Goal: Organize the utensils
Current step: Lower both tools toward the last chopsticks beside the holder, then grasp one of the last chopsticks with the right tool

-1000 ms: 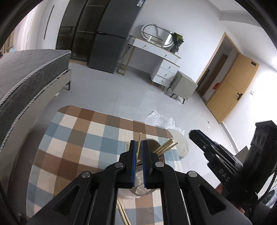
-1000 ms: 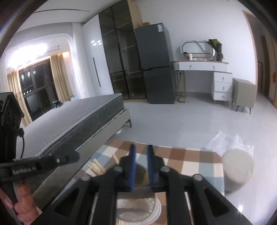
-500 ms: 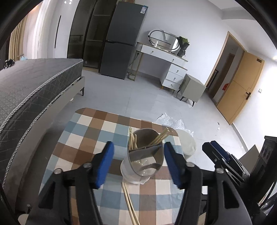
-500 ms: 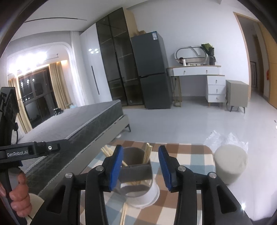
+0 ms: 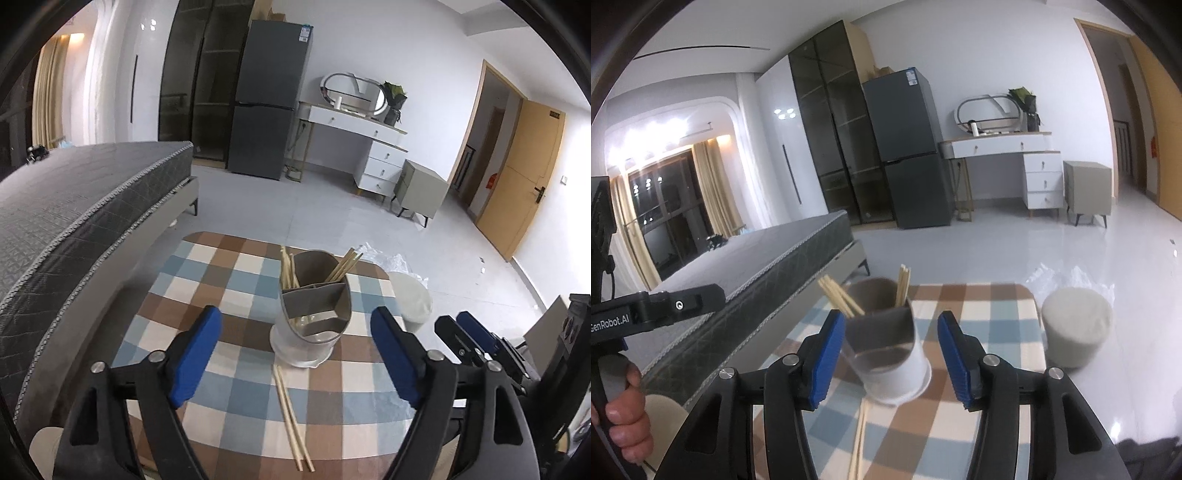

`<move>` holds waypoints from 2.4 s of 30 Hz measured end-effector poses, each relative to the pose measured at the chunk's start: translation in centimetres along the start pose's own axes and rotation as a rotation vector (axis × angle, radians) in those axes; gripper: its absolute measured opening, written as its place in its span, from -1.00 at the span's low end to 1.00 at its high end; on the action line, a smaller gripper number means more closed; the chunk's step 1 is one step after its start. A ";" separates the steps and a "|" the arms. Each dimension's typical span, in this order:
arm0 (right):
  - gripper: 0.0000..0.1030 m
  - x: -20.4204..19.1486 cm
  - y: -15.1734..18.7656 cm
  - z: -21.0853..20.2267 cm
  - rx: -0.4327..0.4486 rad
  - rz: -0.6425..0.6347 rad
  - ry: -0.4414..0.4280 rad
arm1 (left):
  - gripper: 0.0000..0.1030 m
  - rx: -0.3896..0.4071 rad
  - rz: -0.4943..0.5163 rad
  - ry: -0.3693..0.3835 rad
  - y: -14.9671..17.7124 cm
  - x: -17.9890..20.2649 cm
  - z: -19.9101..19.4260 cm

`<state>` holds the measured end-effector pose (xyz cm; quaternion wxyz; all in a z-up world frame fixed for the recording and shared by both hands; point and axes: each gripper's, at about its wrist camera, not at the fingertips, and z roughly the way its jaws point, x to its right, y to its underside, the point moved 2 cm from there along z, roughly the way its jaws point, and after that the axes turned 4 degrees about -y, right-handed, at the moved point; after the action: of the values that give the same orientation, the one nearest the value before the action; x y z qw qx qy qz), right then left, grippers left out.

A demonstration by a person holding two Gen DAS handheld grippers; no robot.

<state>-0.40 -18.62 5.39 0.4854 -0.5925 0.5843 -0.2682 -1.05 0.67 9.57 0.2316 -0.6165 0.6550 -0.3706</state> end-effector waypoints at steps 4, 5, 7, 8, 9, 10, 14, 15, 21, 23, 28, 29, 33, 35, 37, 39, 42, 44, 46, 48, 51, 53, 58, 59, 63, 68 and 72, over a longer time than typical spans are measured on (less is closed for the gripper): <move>0.30 -0.4 1.2 -0.6 0.000 -0.001 -0.006 | 0.69 0.013 0.026 -0.046 1.3 -0.3 0.2; 0.33 -0.5 1.5 -0.6 -0.004 -0.001 -0.009 | 0.70 0.009 0.025 -0.052 1.4 -0.4 0.3; 0.41 -0.7 2.1 -0.6 -0.012 0.000 -0.012 | 0.70 -0.005 0.011 -0.066 2.0 -1.0 0.9; 0.42 -0.8 2.6 -0.6 -0.019 0.000 -0.015 | 0.70 -0.011 0.005 -0.068 2.3 -1.1 1.0; 0.44 -0.9 3.0 -0.6 -0.025 -0.001 -0.015 | 0.70 -0.019 0.000 -0.073 2.6 -1.5 1.4; 0.48 -1.0 3.3 -0.5 -0.031 -0.002 -0.014 | 0.70 -0.024 -0.002 -0.081 2.9 -1.7 1.7; 0.61 -1.4 5.2 0.1 -0.063 -0.012 -0.003 | 0.70 -0.034 0.005 -0.104 4.4 -2.5 2.5; 0.63 -1.5 5.4 0.3 -0.073 -0.016 -0.006 | 0.70 -0.039 0.009 -0.112 4.8 -2.6 2.8; 0.82 -2.1 7.4 2.0 -0.152 -0.041 -0.009 | 0.70 -0.085 0.004 -0.126 6.5 -3.6 4.5; 0.85 -2.0 8.1 2.7 -0.184 -0.033 -0.006 | 0.70 -0.087 0.006 -0.133 7.0 -4.0 5.0; 0.85 -1.7 9.9 4.6 -0.281 0.001 -0.011 | 0.70 -0.119 0.019 -0.151 8.1 -4.7 6.3; 0.85 -1.7 10.3 5.1 -0.303 0.001 -0.012 | 0.70 -0.126 0.019 -0.154 8.1 -4.9 6.4; 0.84 -2.0 11.4 6.8 -0.391 -0.006 -0.024 | 0.70 -0.145 0.016 -0.169 8.2 -5.3 7.3; 0.83 -2.1 12.1 8.0 -0.449 -0.015 -0.029 | 0.70 -0.155 0.017 -0.167 8.2 -5.5 7.8; 0.78 -2.2 12.7 9.1 -0.497 -0.024 -0.030 | 0.70 -0.163 0.011 -0.177 8.1 -5.9 8.3; 0.64 -2.2 13.1 10.1 -0.534 -0.034 -0.030 | 0.70 -0.172 -0.010 -0.185 7.9 -6.6 8.7; 0.34 -2.2 13.9 12.2 -0.607 -0.042 -0.031 | 0.70 -0.187 -0.060 -0.191 7.6 -7.8 9.2; 0.15 -2.3 14.4 13.6 -0.656 -0.055 -0.035 | 0.70 -0.205 -0.101 -0.189 7.6 -8.6 9.5; -0.10 -2.5 14.9 14.7 -0.691 -0.075 -0.033 | 0.70 -0.227 -0.136 -0.200 7.6 -9.4 9.8; -0.19 -2.8 15.2 15.7 -0.719 -0.105 -0.030 | 0.70 -0.246 -0.165 -0.198 7.7 -10.0 10.1; -0.44 -3.2 15.6 17.1 -0.769 -0.144 -0.020 | 0.70 -0.268 -0.208 -0.191 7.7 -10.6 10.3; -0.62 -3.3 16.0 17.9 -0.800 -0.168 -0.002 | 0.70 -0.272 -0.224 -0.188 7.7 -10.8 10.3; -0.79 -3.8 16.2 18.5 -0.828 -0.194 -0.012 | 0.70 -0.275 -0.247 -0.176 7.4 -11.0 10.1; -0.79 -4.0 16.2 18.4 -0.832 -0.199 -0.015 | 0.70 -0.279 -0.253 -0.171 7.4 -11.1 10.2; -0.79 -4.4 16.2 18.3 -0.842 -0.222 -0.018 | 0.70 -0.291 -0.281 -0.154 7.4 -11.5 10.2; -0.75 -5.0 16.1 19.3 -0.854 -0.229 -0.007 | 0.70 -0.296 -0.295 -0.144 7.3 -11.8 10.3; -0.73 -5.8 16.5 20.0 -0.875 -0.265 0.016 | 0.70 -0.302 -0.303 -0.141 7.3 -11.9 10.4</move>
<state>9.13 -5.35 -15.54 0.1463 -0.8092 0.5658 -0.0604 3.78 10.04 -4.27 0.1236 -0.7598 0.5852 -0.2548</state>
